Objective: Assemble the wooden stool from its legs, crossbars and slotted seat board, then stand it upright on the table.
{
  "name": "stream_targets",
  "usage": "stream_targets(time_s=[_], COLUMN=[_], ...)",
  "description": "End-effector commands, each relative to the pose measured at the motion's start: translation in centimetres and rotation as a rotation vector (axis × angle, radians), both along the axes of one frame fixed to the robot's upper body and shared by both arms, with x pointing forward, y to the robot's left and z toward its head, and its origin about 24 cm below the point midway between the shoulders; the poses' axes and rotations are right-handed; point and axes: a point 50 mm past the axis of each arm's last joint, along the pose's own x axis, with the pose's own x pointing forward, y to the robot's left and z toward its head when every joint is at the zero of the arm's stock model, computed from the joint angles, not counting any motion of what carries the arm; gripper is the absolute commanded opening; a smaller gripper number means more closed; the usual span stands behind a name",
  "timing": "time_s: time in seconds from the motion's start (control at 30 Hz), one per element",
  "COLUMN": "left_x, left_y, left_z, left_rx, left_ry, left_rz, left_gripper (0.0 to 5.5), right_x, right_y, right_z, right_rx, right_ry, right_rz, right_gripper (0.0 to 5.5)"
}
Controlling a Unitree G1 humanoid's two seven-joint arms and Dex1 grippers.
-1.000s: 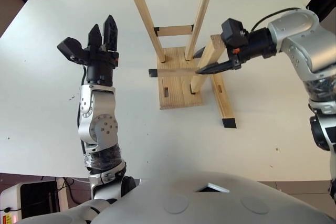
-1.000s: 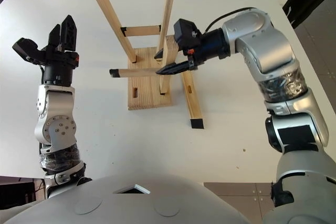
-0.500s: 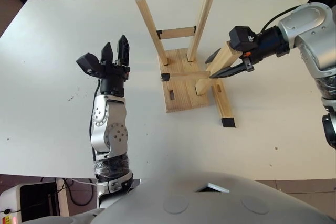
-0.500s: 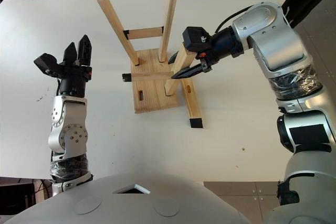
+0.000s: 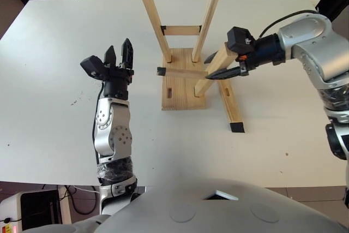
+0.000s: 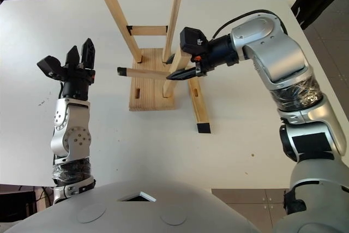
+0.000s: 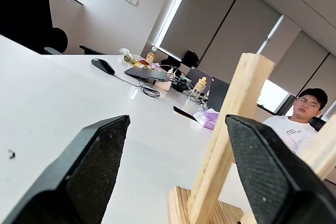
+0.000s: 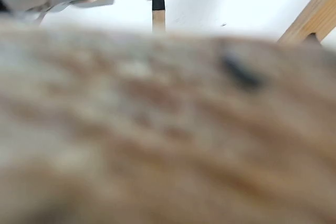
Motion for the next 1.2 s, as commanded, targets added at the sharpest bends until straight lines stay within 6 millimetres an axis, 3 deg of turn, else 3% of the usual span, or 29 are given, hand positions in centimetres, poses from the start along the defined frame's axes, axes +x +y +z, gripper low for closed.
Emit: stream_targets(time_s=[0.03, 0.17, 0.3, 0.43, 0.6, 0.73, 1.03, 1.2], left_x=[0.1, -0.3, -0.7, -0.6, -1.2, -2.4, -4.6, -4.9], left_y=[1.2, 2.3, 3.6, 4.6, 6.1, 6.3, 5.0, 5.0], left_z=[0.1, 0.1, 0.1, 0.4, 1.1, 0.9, -0.7, -0.7], left_rx=[0.010, 0.007, 0.002, 0.028, -0.009, -0.056, -0.117, -0.105], left_ry=[0.010, 0.024, 0.038, 0.050, 0.026, 0.022, 0.081, 0.101], left_rz=[0.013, 0.039, 0.068, 0.075, 0.160, 0.223, 0.268, 0.257], left_gripper=[3.37, 3.37, 3.37, 3.37, 3.37, 3.37, 3.37, 3.37], right_x=[-0.3, -0.3, -1.3, -2.3, -4.2, -6.1, -8.0, -10.1], right_y=[-0.5, -0.5, -0.9, -1.8, -6.1, -7.2, -6.6, -4.9], right_z=[-2.8, -0.6, 1.6, 2.5, -0.4, -3.2, -7.6, -8.6], right_rx=[0.035, 0.145, 0.228, 0.257, 0.130, 0.077, -0.075, -0.088], right_ry=[0.107, 0.051, -0.001, -0.035, 0.041, 0.156, 0.164, 0.173], right_rz=[-0.073, -0.126, -0.158, -0.219, -0.406, -0.478, -0.860, -0.890], right_gripper=[2.45, 3.10, 3.14, 3.14, 3.14, 3.14, 3.14, 3.14])
